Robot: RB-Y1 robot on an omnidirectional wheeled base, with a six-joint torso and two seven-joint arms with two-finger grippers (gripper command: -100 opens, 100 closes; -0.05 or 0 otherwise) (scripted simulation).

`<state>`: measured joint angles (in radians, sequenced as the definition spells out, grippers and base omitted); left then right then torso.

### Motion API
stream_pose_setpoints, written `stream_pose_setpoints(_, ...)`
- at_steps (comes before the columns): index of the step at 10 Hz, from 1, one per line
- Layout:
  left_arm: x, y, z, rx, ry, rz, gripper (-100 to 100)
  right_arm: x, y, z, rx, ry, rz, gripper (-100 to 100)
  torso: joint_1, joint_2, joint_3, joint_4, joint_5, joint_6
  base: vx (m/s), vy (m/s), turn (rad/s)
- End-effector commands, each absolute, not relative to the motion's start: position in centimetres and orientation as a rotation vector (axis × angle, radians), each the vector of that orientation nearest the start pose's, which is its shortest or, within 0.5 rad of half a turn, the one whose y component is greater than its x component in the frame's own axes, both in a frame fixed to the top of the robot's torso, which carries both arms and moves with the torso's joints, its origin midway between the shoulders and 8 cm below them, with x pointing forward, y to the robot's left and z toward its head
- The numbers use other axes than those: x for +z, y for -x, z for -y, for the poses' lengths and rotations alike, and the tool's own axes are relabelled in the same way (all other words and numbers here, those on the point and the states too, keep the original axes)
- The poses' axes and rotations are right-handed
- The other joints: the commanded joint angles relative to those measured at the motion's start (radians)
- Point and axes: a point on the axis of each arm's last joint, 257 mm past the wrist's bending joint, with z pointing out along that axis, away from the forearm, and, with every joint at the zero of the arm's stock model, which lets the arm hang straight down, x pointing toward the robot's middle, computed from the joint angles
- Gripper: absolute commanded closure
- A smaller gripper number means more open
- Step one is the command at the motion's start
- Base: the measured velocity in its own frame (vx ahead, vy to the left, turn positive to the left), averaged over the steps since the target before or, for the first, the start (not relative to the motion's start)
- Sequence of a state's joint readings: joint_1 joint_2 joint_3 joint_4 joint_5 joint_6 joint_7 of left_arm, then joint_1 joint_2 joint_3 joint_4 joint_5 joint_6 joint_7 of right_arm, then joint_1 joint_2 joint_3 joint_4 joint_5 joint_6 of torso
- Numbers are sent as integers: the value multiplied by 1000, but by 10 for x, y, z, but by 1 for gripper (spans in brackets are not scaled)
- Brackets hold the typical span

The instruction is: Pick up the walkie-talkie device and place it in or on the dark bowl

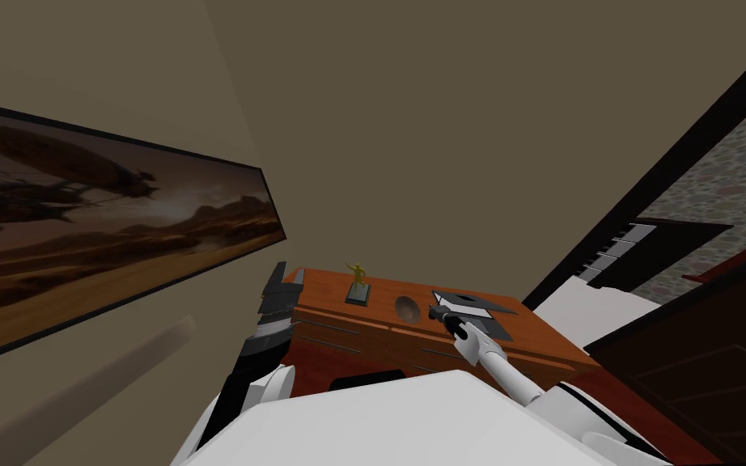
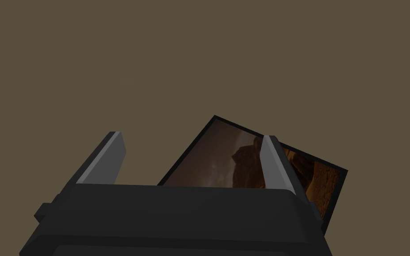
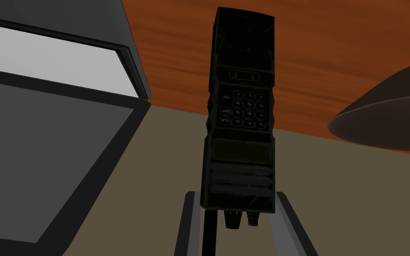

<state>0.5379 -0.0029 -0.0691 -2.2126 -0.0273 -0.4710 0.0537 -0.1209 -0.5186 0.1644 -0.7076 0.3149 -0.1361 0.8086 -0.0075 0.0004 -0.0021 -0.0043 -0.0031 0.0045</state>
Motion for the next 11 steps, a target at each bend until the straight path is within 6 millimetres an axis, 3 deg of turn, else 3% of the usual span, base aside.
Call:
stream_pose_setpoints(1,-25,-360,-260,-1359,781,-703,0,-480,-440,467,-215,-15,-2184,100,0,0,0,0,0,0,-11,-28,-9)
stream_pose_setpoints(2,-25,-360,-260,-1359,781,-703,0,-475,-445,463,-207,-10,-2171,100,0,-1,0,0,0,0,-4,-11,-10)
stream_pose_setpoints(3,-25,-360,-260,-1359,781,-703,0,-487,-432,461,-222,-30,-2204,100,1,-2,-1,0,0,0,-9,-43,50)
stream_pose_setpoints(5,-25,-360,-260,-1359,781,-703,0,-474,-445,452,-209,-20,-2174,100,-1,-1,0,0,0,0,-23,-42,9)
stream_pose_setpoints(6,-25,-360,-260,-1359,781,-703,0,-488,-429,450,-221,-40,-2215,100,0,-1,0,0,0,0,-24,-52,41)
stream_pose_setpoints(8,-25,-360,-260,-1359,781,-703,0,-473,-444,440,-205,-30,-2181,100,-2,0,0,0,0,1,-17,-43,9)
stream_pose_setpoints(9,-25,-360,-260,-1359,781,-703,0,-483,-431,434,-209,-52,-2217,100,0,-1,0,0,0,0,-22,-59,49)
stream_pose_setpoints(11,-25,-360,-260,-1359,781,-703,0,-472,-442,426,-197,-40,-2192,100,-2,0,0,0,-1,0,-18,-39,8)
